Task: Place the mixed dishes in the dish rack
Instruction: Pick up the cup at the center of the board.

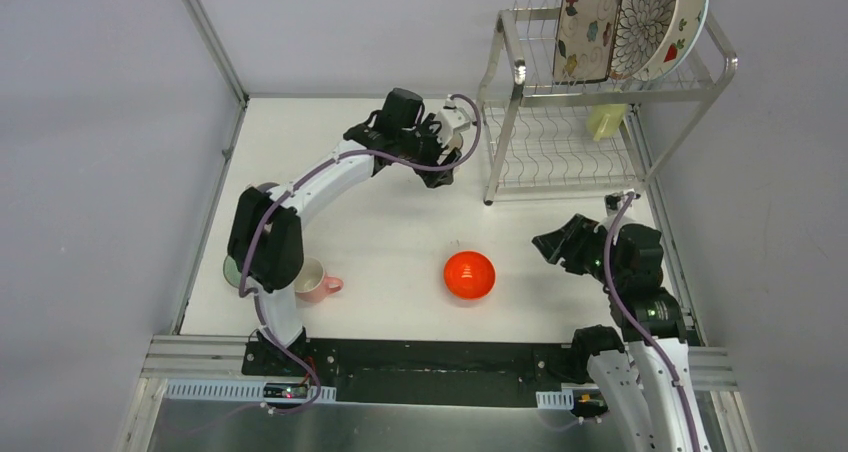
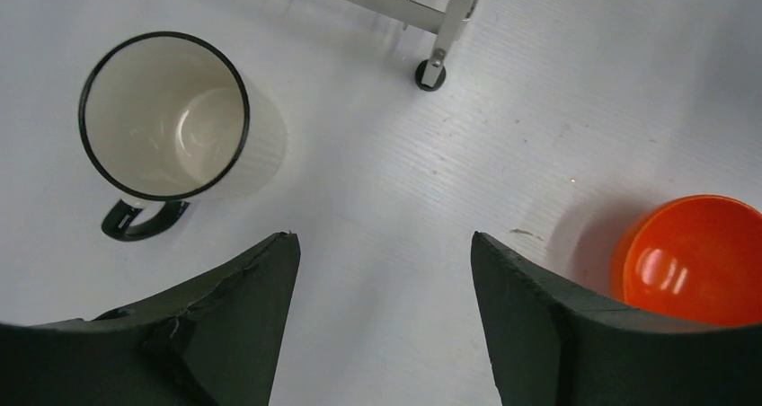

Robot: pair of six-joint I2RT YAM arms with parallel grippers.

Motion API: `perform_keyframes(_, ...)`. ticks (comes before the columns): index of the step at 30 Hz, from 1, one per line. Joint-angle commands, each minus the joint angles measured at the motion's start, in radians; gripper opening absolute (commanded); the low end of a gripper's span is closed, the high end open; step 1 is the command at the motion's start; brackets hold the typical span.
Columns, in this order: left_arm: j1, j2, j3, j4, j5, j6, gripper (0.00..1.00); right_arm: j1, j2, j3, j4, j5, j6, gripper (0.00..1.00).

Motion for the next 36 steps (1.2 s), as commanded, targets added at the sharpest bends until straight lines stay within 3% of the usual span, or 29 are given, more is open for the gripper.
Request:
perform_keyframes(1,0.019,0.063,0.111,0.024,0.085,0.109,0.71,0.005,0.004,0.093,-0.008,0.01,-0.034,0.61)
perform_keyframes(4,0.036,0.108,0.109,0.135,0.084,0.076,0.66,0.005,0.01,0.13,-0.018,0.005,-0.031,0.61)
perform_keyframes(10,0.089,0.179,0.11,0.264,0.222,0.096,0.64,0.004,-0.03,0.141,-0.042,0.035,-0.042,0.62)
perform_keyframes(17,0.126,0.263,0.155,0.271,0.286,0.184,0.65,0.004,-0.038,0.176,-0.097,0.04,-0.046,0.63)
perform_keyframes(25,0.132,0.347,0.189,0.259,0.18,0.299,0.66,0.004,-0.03,0.17,-0.094,0.024,-0.02,0.63)
perform_keyframes(36,0.109,0.415,0.232,0.23,0.207,0.326,0.62,0.004,-0.039,0.135,-0.068,0.019,0.05,0.64)
